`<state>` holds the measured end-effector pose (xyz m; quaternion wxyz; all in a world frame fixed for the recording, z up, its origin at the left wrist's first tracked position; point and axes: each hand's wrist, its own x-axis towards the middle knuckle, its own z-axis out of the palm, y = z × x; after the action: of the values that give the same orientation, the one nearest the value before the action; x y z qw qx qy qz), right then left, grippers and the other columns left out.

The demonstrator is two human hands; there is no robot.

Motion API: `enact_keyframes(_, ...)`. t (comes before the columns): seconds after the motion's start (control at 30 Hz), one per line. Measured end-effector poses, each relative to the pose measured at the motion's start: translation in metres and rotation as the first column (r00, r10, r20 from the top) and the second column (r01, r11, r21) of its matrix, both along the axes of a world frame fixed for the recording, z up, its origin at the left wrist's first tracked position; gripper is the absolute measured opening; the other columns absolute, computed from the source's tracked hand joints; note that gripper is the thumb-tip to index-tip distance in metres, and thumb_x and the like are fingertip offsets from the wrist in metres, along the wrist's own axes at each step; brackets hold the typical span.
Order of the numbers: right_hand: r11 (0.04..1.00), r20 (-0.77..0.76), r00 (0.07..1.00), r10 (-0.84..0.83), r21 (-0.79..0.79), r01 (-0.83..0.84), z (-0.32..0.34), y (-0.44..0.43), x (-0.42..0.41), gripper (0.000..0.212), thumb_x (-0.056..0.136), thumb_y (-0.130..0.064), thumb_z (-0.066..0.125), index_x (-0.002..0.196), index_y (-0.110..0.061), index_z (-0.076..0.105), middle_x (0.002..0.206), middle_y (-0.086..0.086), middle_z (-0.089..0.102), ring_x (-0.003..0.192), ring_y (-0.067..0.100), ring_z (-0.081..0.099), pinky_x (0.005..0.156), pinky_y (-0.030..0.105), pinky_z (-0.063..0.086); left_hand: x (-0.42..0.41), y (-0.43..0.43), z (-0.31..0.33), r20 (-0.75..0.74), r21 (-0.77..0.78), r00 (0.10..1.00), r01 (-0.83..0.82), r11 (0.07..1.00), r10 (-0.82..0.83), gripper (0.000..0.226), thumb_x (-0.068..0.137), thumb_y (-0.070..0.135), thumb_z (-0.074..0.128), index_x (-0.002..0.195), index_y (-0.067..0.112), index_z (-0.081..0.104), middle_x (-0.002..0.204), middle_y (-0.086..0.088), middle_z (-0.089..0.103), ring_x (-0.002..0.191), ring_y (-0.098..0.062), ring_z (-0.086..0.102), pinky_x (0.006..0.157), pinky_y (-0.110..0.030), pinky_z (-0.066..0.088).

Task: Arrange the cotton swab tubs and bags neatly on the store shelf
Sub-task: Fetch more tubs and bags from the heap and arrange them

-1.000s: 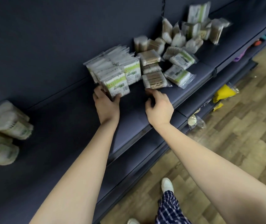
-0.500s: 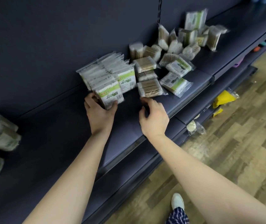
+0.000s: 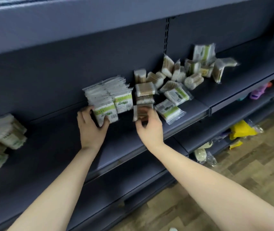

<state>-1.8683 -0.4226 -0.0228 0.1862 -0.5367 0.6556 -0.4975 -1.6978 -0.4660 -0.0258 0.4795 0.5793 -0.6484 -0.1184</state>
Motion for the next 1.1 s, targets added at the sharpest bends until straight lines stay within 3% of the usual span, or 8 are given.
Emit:
enact_keyframes(0.1,0.998,-0.088,0.996,0.008,-0.069,-0.014,0.021,-0.021,-0.053,0.035,0.079,-0.008,0.058,0.114,-0.009,0.055,0.114,0.011,0.056,0.096,0.030,0.058,0.077,0.038,0.049,-0.033,-0.003,0.025,-0.036,-0.100,0.998,0.041,0.994,-0.045,0.048,0.082,0.006,0.063,0.124,0.004,0.040,0.125,-0.015,0.040,0.112,-0.020,0.046,0.099,-0.021,0.038)
enact_keyframes(0.2,0.995,-0.095,0.995,-0.011,-0.103,0.001,0.033,-0.035,-0.099,0.035,0.079,-0.005,0.059,0.114,-0.005,0.055,0.117,0.015,0.055,0.100,0.032,0.055,0.075,0.031,0.044,-0.081,-0.004,0.047,-0.046,-0.138,0.988,0.141,0.980,-0.149,0.046,0.084,0.001,0.058,0.125,0.005,0.038,0.127,-0.011,0.042,0.115,-0.013,0.046,0.100,-0.030,0.043)
enact_keyframes(0.37,0.999,-0.097,0.995,-0.033,-0.042,0.029,0.016,-0.040,-0.138,0.039,0.081,-0.010,0.055,0.119,0.000,0.051,0.121,0.018,0.051,0.108,0.035,0.051,0.077,0.027,0.038,-0.135,-0.003,0.039,-0.079,0.034,0.975,0.211,0.977,-0.208,0.051,0.087,0.004,0.056,0.133,0.011,0.036,0.132,-0.002,0.042,0.116,-0.004,0.042,0.092,0.002,0.029)
enact_keyframes(0.47,1.000,-0.112,0.994,-0.001,-0.031,-0.002,0.000,-0.038,-0.150,0.037,0.082,-0.008,0.057,0.118,-0.001,0.052,0.119,0.016,0.051,0.106,0.031,0.052,0.075,0.023,0.036,-0.144,-0.015,0.024,-0.026,0.093,0.976,0.217,0.972,-0.215,0.052,0.087,0.005,0.056,0.135,0.013,0.037,0.137,-0.005,0.043,0.117,-0.004,0.045,0.093,0.000,0.030)
enact_keyframes(0.57,0.999,-0.107,0.994,-0.031,-0.040,0.027,-0.004,-0.047,-0.163,0.036,0.082,-0.006,0.057,0.116,0.000,0.052,0.117,0.017,0.051,0.104,0.030,0.052,0.072,0.018,0.031,-0.153,-0.029,0.020,0.022,0.127,0.976,0.212,0.969,-0.216,0.052,0.088,0.003,0.056,0.135,0.014,0.037,0.137,-0.008,0.043,0.103,0.005,0.044,0.078,0.006,0.031)
enact_keyframes(0.73,0.996,-0.078,0.995,-0.066,-0.065,0.061,0.006,-0.066,-0.171,0.039,0.078,-0.004,0.058,0.118,-0.002,0.054,0.121,0.017,0.052,0.107,0.033,0.053,0.075,0.019,0.035,-0.166,-0.057,0.028,0.065,0.118,0.973,0.213,0.970,-0.221,0.057,0.086,0.005,0.058,0.138,0.011,0.035,0.138,-0.011,0.043,0.122,-0.019,0.045,0.096,-0.015,0.035)
enact_keyframes(0.93,0.992,-0.106,0.992,-0.076,-0.108,0.064,0.031,-0.103,-0.174,0.039,0.083,-0.006,0.056,0.121,-0.004,0.053,0.124,0.014,0.051,0.108,0.030,0.055,0.084,0.031,0.045,-0.175,-0.104,0.047,0.089,0.112,0.976,0.189,0.975,-0.200,0.059,0.087,0.010,0.059,0.140,0.008,0.032,0.143,-0.014,0.034,0.129,-0.026,0.039,0.095,-0.015,0.027)
enact_keyframes(1.1,0.997,-0.138,0.990,-0.024,-0.080,0.013,0.036,-0.127,-0.173,0.037,0.086,-0.008,0.058,0.123,-0.008,0.053,0.128,0.012,0.051,0.108,0.027,0.055,0.080,0.014,0.036,-0.185,-0.146,0.053,0.105,0.226,0.983,0.124,0.966,-0.151,0.068,0.088,0.018,0.061,0.144,0.009,0.024,0.147,-0.015,0.026,0.132,-0.030,0.037,0.105,-0.029,0.033)
